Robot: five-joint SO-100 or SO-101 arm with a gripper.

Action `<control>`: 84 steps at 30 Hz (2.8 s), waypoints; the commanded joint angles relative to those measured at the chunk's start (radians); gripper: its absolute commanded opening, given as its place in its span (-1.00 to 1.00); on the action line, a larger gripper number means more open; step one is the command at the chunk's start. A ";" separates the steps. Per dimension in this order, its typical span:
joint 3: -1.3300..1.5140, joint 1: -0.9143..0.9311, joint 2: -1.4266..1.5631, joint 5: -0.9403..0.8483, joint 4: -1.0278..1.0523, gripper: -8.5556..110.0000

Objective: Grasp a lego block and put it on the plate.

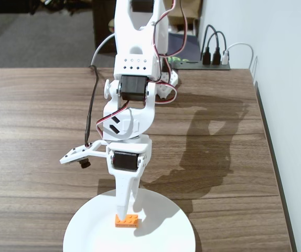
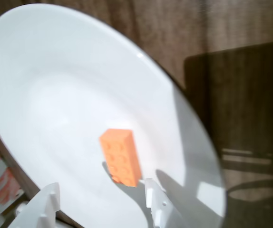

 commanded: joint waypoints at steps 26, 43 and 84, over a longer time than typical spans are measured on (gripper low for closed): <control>0.710 -0.002 1.040 -0.141 0.138 -0.85; 1.045 -0.058 1.443 -0.156 0.103 -0.85; 1.032 -0.032 1.793 -0.222 0.675 -0.85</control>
